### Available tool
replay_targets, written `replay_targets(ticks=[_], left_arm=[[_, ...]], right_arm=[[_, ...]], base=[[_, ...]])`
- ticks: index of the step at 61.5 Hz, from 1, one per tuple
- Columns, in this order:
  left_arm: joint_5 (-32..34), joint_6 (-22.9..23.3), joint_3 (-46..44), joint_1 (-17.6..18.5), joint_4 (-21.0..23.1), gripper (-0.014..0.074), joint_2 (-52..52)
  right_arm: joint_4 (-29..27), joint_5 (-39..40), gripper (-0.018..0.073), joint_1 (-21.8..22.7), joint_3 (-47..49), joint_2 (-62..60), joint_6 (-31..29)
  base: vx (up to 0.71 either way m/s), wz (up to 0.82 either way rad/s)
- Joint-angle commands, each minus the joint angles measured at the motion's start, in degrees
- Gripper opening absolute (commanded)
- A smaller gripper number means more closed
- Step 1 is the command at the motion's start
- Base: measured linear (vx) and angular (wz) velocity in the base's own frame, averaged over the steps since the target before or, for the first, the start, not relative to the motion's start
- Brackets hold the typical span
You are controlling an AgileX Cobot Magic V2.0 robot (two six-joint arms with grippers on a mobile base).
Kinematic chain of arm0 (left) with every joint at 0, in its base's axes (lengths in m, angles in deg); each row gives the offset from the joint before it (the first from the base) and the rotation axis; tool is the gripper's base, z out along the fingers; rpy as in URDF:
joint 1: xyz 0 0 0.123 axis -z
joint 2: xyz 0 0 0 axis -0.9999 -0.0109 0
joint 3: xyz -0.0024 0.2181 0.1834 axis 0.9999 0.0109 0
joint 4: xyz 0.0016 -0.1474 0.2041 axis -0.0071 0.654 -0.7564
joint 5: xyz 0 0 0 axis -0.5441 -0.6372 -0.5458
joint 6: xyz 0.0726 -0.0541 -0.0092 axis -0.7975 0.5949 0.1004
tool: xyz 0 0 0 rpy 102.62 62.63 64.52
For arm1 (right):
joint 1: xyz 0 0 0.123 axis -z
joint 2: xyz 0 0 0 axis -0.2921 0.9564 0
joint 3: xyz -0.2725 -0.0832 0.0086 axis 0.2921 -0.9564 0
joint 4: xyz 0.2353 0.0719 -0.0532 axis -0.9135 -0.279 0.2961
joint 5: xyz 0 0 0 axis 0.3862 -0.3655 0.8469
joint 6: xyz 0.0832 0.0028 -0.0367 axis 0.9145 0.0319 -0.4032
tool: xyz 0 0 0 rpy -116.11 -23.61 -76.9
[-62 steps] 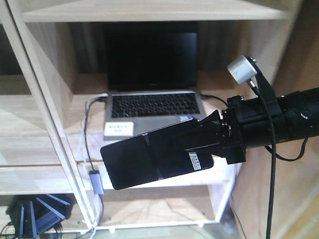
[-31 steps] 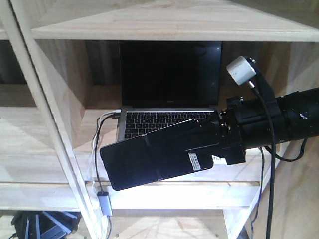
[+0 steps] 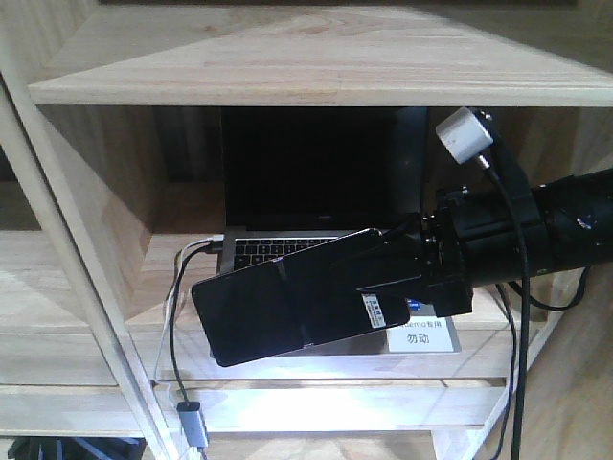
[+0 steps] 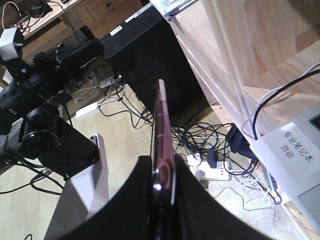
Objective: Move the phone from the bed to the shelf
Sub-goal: 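Carry the phone with the right gripper toward the upper shelf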
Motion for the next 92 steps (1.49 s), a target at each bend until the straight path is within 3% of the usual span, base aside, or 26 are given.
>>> replay_targets(ticks=[1, 92], left_arm=[[4.12, 0.50, -1.43, -0.20, 0.56, 0.0001, 0.35], [4.12, 0.50, -1.43, -0.20, 0.56, 0.0001, 0.35]], right_arm=[[-4.84, -4.46, -0.0002, 0.14, 1.33, -1.88, -0.09], [-5.04, -4.46, -0.0002, 0.14, 1.33, -1.88, -0.09]], base=[[0.07, 0.00], [0.02, 0.00]])
